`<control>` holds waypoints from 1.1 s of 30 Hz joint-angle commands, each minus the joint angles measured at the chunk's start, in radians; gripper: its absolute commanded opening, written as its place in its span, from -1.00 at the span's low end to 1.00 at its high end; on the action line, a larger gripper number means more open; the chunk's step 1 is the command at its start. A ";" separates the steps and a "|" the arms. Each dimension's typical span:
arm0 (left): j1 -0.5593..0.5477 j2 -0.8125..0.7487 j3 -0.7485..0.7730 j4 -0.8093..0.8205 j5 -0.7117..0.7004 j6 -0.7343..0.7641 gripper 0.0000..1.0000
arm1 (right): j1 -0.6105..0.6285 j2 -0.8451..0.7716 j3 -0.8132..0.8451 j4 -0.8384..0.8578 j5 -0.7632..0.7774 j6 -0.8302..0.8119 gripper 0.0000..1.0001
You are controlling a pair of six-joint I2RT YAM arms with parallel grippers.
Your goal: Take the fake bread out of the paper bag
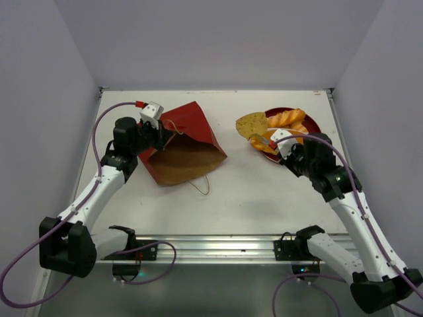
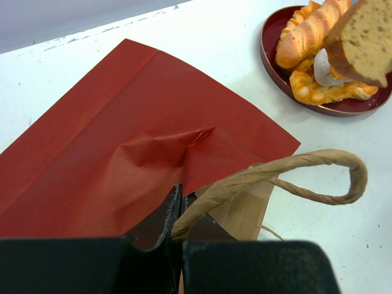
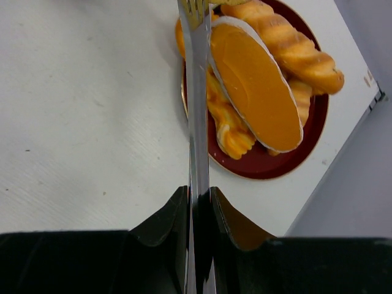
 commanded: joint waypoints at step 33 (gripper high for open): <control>0.001 -0.056 -0.012 0.004 0.030 0.014 -1.00 | -0.461 0.192 0.062 0.098 -0.123 0.047 -1.00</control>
